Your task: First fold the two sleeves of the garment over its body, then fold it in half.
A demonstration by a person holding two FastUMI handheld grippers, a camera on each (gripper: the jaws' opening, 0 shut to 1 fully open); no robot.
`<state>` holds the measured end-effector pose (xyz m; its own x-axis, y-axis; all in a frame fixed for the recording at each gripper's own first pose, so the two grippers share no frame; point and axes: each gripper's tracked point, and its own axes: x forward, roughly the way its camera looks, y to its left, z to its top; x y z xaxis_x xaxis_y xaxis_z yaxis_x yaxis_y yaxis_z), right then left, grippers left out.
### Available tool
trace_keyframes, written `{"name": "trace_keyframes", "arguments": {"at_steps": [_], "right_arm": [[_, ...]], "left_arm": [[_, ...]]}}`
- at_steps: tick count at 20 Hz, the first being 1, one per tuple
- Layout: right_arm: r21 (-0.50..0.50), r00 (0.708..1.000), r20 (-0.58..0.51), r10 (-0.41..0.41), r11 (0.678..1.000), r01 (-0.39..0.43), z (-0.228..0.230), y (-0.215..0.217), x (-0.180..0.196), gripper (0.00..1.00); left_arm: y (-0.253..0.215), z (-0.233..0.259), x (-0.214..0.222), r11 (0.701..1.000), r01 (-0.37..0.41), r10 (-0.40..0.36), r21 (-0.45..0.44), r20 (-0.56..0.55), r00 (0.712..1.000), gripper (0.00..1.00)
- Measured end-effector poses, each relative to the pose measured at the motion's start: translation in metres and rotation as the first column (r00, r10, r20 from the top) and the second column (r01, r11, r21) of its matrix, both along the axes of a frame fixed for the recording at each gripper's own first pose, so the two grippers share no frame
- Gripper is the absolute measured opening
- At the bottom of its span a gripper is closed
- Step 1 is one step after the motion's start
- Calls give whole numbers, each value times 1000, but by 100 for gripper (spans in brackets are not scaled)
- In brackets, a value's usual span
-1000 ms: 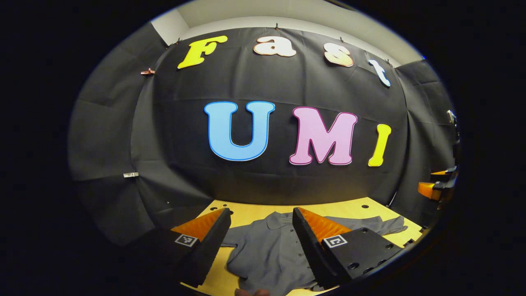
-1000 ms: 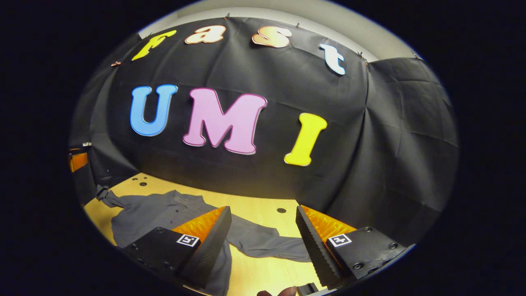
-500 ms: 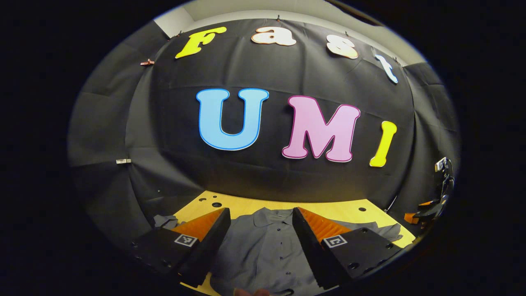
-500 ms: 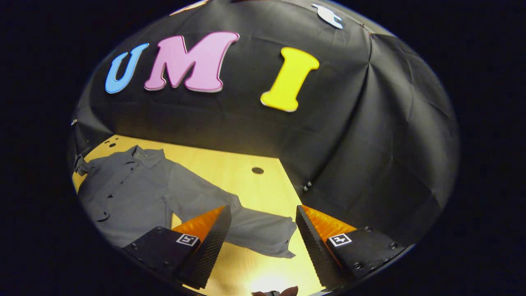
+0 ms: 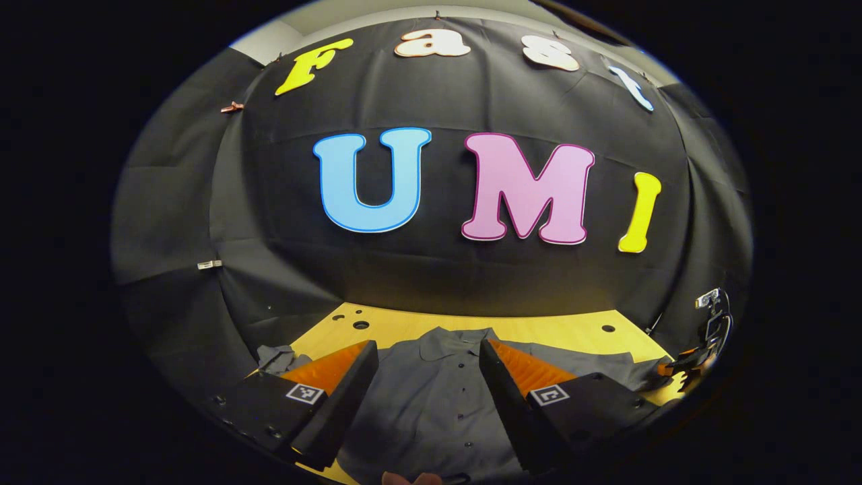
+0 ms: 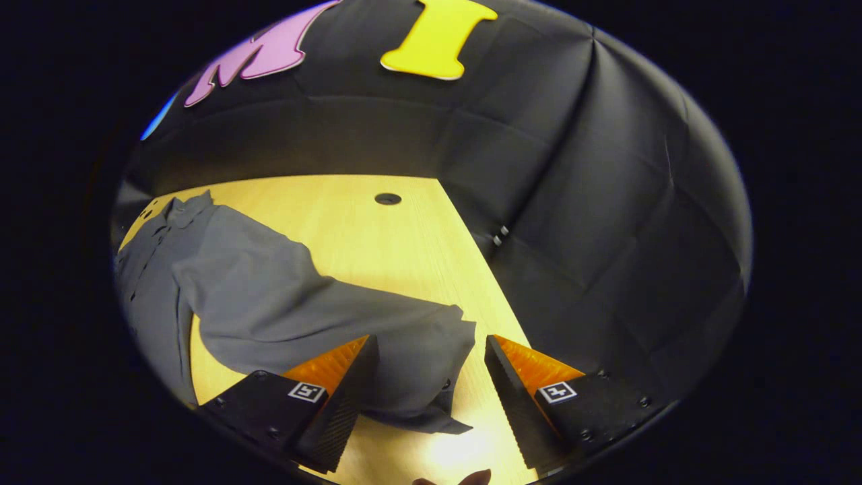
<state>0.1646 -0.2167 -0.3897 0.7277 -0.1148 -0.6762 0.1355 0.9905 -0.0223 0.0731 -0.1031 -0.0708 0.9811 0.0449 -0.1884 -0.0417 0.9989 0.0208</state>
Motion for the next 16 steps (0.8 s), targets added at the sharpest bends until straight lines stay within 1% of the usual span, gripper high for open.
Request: {"name": "trace_keyframes", "arguments": {"at_steps": [2, 5, 7, 8, 9, 11, 12, 13, 14, 15, 16], "right_arm": [[19, 1000, -28, -9, 1000, 10, -13, -2, 2, 98], [36, 998, -70, 5, 999, -3, -30, 4, 4, 98], [37, 998, -63, 3, 999, -1, -30, 3, 8, 97], [53, 998, -70, 2, 999, 2, -33, 6, 8, 95], [81, 997, -72, 2, 997, 4, -28, 11, 8, 88], [145, 997, -75, -3, 989, 14, -32, 22, 9, 50], [117, 996, -83, -26, 992, 36, -33, 15, 9, 32], [54, 995, -88, -50, 997, 55, -36, 4, 8, 13], [-19, 992, -106, -64, 998, 62, -36, -11, 3, 9], [-66, 990, -118, -77, 995, 70, -37, -24, -3, 6], [-75, 988, -116, -97, 993, 89, -36, -33, -8, 6]], "left_arm": [[2, -3, 1, 1000, -10, 10, 1, -8, 1000, 95], [8, -6, 0, 1000, -29, 29, 11, -23, 999, 95], [11, -3, -2, 999, -37, 38, 30, -22, 999, 95], [11, -2, -4, 998, -40, 40, 39, -20, 999, 95], [13, -2, -5, 998, -42, 43, 45, -20, 999, 95], [17, -1, -8, 998, -41, 42, 45, -20, 999, 95], [19, -2, -8, 998, -42, 43, 40, -21, 999, 95], [23, -4, -9, 998, -44, 45, 35, -24, 999, 95], [26, -5, -9, 998, -47, 48, 30, -25, 999, 95], [31, -6, -10, 998, -49, 49, 25, -24, 998, 95], [37, -7, -11, 998, -49, 50, 25, -26, 998, 95]]}}
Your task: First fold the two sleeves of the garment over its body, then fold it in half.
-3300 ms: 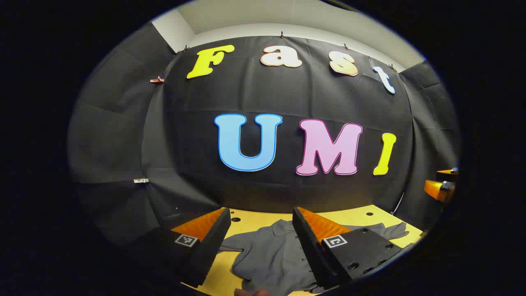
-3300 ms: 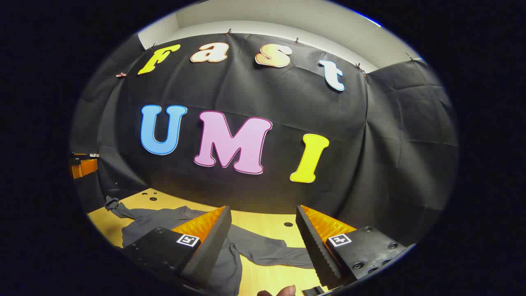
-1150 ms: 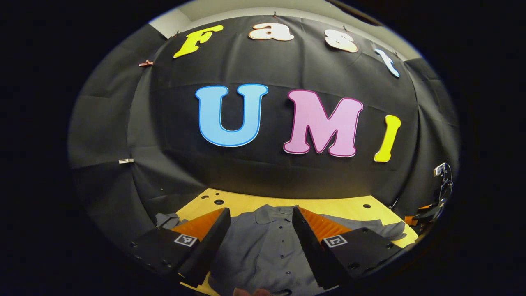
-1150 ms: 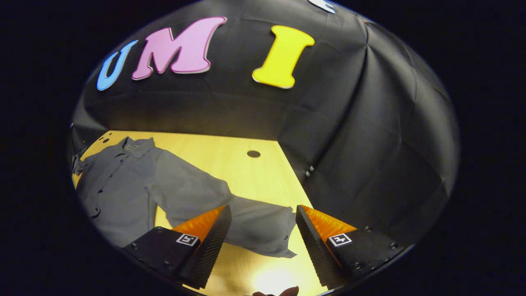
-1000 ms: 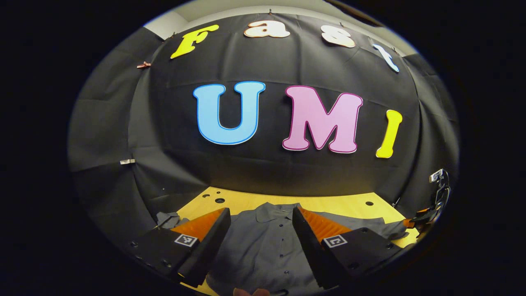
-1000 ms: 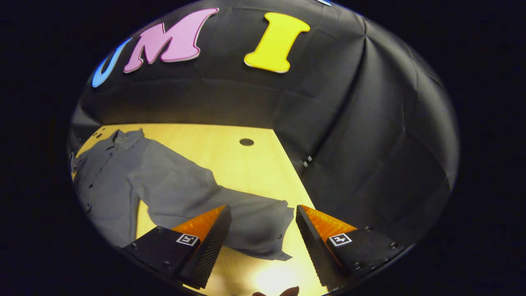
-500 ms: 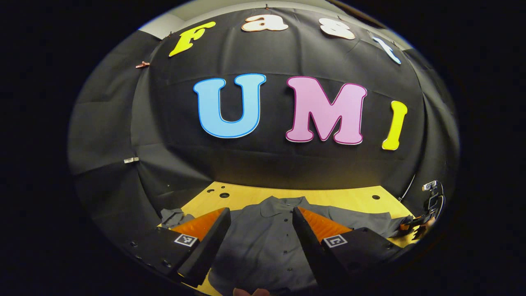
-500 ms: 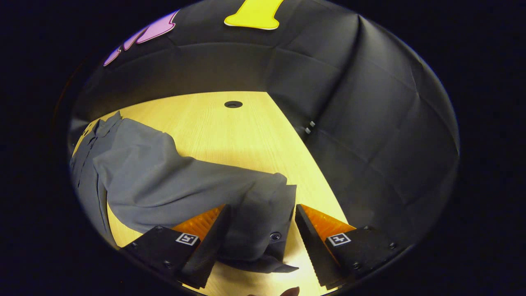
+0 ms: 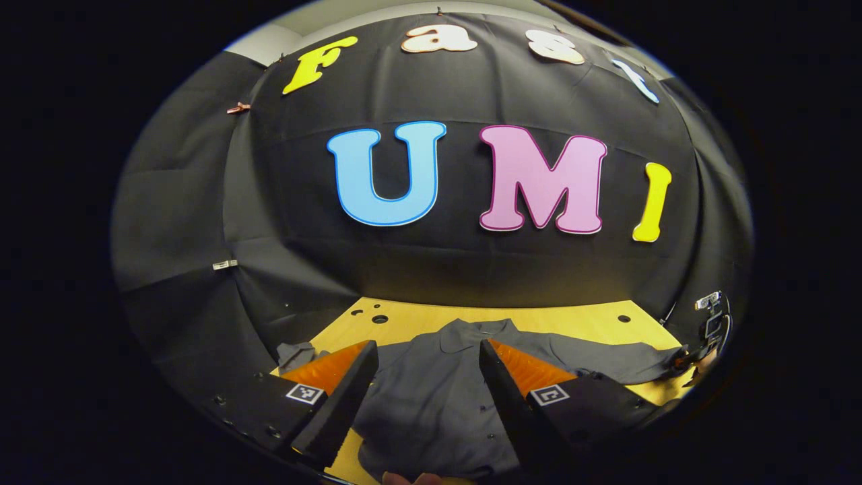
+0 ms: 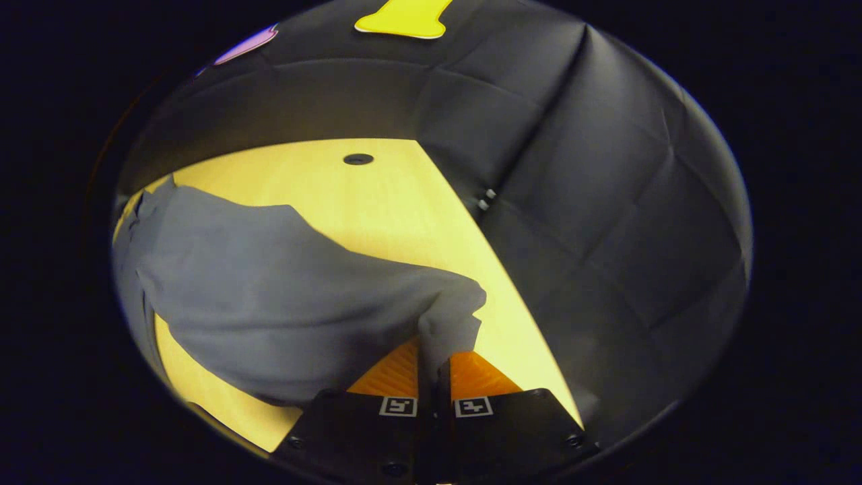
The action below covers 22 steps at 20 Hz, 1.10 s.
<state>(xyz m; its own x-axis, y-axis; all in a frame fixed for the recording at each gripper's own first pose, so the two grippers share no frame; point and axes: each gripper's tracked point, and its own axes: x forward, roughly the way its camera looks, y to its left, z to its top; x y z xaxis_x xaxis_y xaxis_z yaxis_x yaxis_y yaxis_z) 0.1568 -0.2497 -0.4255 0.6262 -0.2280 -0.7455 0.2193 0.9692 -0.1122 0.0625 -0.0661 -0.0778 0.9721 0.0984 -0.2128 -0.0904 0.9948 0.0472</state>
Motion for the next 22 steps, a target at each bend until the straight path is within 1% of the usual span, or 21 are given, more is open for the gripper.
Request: {"name": "trace_keyframes", "arguments": {"at_steps": [2, 4, 6, 8, 11, 14, 18, 21, 22], "right_arm": [[6, 997, 35, -65, 998, 65, 13, -18, -11, 6], [-20, 987, 100, -122, 992, 124, 42, -30, -17, 6], [-14, 975, 171, -141, 989, 145, 76, -26, -21, 6], [-19, 962, 241, -126, 991, 134, 114, -14, -24, 6], [-3, 931, 358, -75, 997, 82, 184, 34, -19, 5], [33, 882, 471, -14, 999, -2, 248, 100, -7, 5], [48, 824, 557, 100, 987, -152, 302, 199, 5, 5], [68, 794, 586, 163, 966, -249, 322, 274, 6, 5], [75, 789, 588, 179, 959, -274, 323, 297, 8, 5]], "left_arm": [[15, -4, 0, 1000, -2, 2, 16, -5, 1000, 95], [31, -9, 0, 1000, 4, -3, 26, -13, 1000, 95], [47, -15, 2, 1000, 14, -13, 27, -19, 1000, 95], [63, -20, 6, 999, 28, -27, 27, -27, 999, 95], [89, -30, 13, 999, 47, -47, 21, -35, 998, 95], [117, -43, 22, 998, 61, -60, 22, -44, 997, 95], [156, -63, 41, 997, 73, -72, 18, -56, 996, 95], [194, -78, 59, 998, 51, -49, 25, -66, 997, 95], [206, -81, 66, 999, 47, -45, 26, -66, 997, 96]]}}
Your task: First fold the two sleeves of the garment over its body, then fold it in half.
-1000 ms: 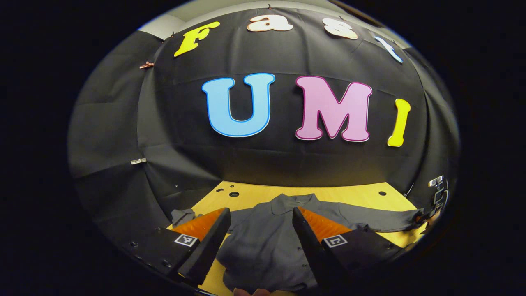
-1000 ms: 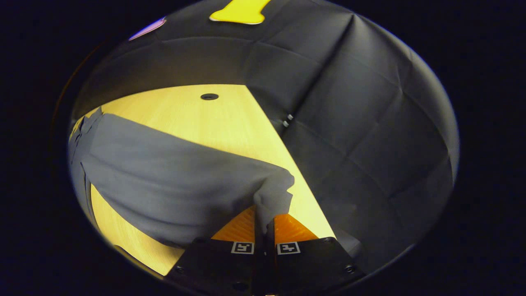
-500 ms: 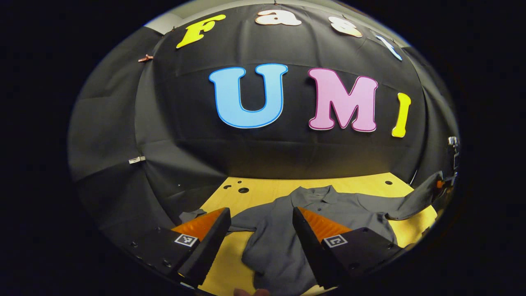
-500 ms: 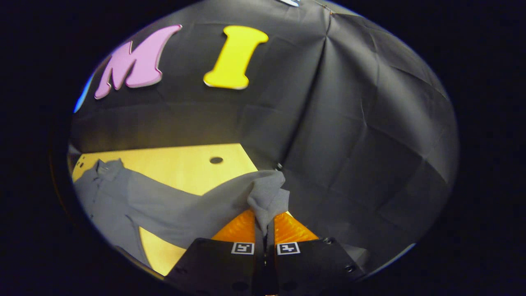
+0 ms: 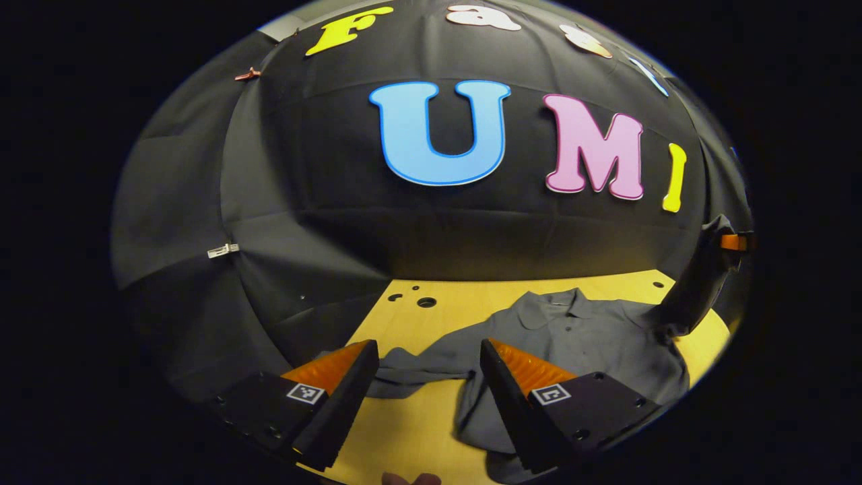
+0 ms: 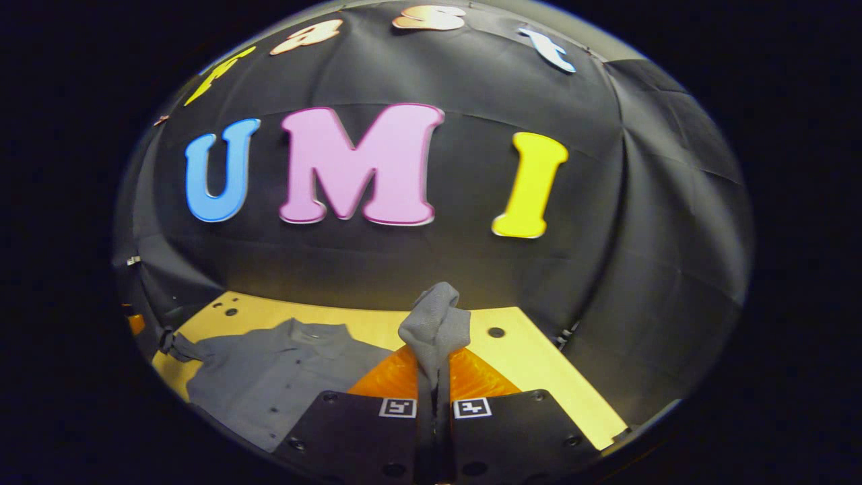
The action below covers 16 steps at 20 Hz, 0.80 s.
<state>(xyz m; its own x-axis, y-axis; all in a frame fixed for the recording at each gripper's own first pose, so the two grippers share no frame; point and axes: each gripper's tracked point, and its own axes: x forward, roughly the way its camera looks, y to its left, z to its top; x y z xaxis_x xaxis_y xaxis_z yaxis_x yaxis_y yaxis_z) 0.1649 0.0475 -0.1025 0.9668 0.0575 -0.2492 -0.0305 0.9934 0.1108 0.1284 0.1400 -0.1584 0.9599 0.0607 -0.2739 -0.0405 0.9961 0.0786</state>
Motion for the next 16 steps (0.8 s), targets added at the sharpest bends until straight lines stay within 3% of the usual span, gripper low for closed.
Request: {"name": "trace_keyframes", "arguments": {"at_steps": [9, 13, 14, 16], "right_arm": [[60, 981, -71, 180, 983, -176, -38, 178, 15, 5], [41, 960, -148, 238, 971, -235, -79, 236, 13, 5], [34, 954, -164, 249, 968, -247, -88, 247, 11, 1], [29, 943, -193, 270, 963, -270, -104, 269, 9, 6]], "left_arm": [[75, -49, 46, 1000, -4, 6, 30, -44, 999, 96], [111, -87, 74, 999, -23, 28, 47, -111, 993, 94], [117, -97, 81, 998, -23, 29, 54, -127, 991, 94], [126, -117, 92, 998, -12, 23, 66, -172, 985, 94]]}}
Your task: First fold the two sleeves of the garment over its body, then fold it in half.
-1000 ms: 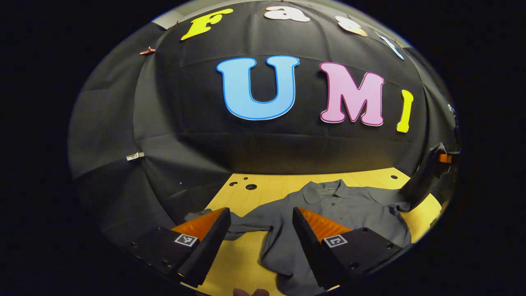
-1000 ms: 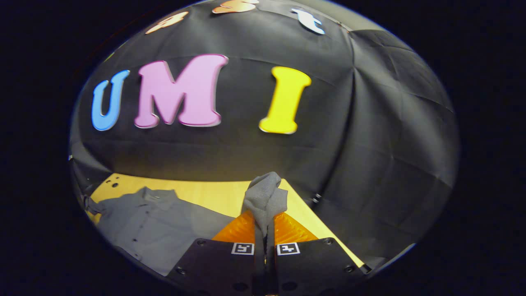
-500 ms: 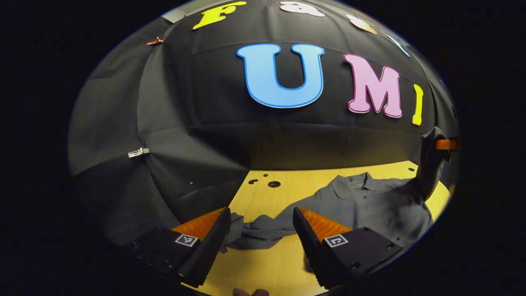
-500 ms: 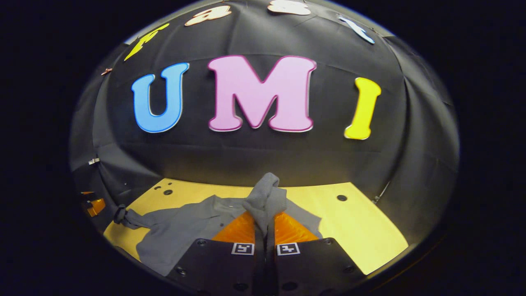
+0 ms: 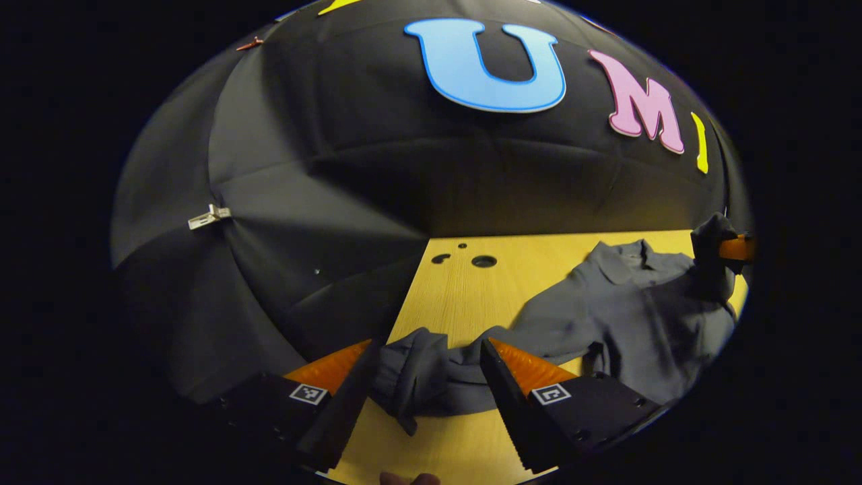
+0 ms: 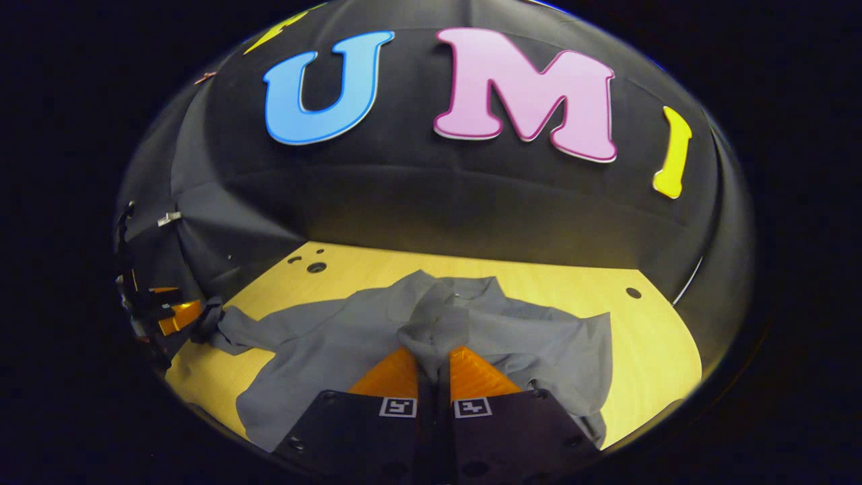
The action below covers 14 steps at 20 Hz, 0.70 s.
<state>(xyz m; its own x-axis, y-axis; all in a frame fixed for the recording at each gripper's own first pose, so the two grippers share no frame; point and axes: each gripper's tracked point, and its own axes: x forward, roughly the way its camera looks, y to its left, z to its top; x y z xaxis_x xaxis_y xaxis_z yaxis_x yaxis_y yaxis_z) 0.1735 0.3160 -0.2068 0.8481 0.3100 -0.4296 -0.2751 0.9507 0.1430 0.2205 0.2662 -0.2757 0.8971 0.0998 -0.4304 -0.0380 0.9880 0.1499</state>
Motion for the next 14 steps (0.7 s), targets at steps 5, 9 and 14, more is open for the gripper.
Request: {"name": "trace_keyframes", "arguments": {"at_steps": [5, 9, 14], "right_arm": [[-13, 998, -58, 36, 999, -37, -26, 34, -8, 6], [9, 989, -112, 96, 995, -96, -45, 64, -17, 7], [215, 920, -255, 298, 945, -247, -62, 127, -60, 13]], "left_arm": [[14, -40, 16, 1000, 5, -2, 28, -93, 996, 95], [29, -67, 19, 998, -22, 30, 51, -159, 987, 98], [34, -78, 13, 1000, -20, 23, 21, -177, 984, 99]]}}
